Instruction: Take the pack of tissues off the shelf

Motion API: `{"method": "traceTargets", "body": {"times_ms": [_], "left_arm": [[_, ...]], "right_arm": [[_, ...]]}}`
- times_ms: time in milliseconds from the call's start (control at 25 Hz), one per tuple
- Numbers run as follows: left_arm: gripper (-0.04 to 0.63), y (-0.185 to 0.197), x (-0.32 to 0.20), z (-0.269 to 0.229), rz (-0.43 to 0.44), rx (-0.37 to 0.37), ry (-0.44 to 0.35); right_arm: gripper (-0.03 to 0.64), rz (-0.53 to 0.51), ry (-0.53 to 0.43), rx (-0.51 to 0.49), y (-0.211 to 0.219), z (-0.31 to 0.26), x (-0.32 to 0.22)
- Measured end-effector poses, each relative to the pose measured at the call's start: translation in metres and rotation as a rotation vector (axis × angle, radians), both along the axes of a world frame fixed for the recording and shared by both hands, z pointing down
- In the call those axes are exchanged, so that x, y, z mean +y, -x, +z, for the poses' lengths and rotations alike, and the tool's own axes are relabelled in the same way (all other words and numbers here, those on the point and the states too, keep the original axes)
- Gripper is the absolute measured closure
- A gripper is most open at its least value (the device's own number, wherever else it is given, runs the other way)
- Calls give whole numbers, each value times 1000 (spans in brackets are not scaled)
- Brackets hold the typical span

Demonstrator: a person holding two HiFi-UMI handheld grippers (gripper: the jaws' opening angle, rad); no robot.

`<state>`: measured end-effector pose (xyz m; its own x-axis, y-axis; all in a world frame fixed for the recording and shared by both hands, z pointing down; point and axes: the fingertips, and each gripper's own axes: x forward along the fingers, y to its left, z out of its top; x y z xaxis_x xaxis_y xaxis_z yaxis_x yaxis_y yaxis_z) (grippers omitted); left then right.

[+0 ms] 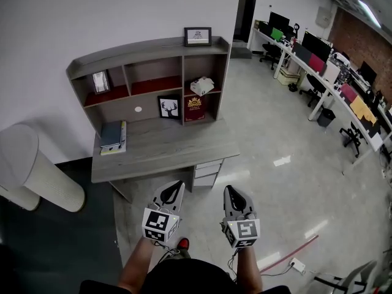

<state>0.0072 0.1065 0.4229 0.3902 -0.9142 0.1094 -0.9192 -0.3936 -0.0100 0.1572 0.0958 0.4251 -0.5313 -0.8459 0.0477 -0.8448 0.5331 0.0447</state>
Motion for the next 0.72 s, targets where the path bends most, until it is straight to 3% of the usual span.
{"method": "traceTargets", "body": {"times_ms": [320, 720], "left_arm": [[588, 42, -61, 5, 13, 16, -4], [588, 66, -111, 21, 5, 31, 20]], "right_arm": [[588, 14, -1, 0, 43, 2, -55], [588, 17, 20, 9, 63, 12, -110]]}}
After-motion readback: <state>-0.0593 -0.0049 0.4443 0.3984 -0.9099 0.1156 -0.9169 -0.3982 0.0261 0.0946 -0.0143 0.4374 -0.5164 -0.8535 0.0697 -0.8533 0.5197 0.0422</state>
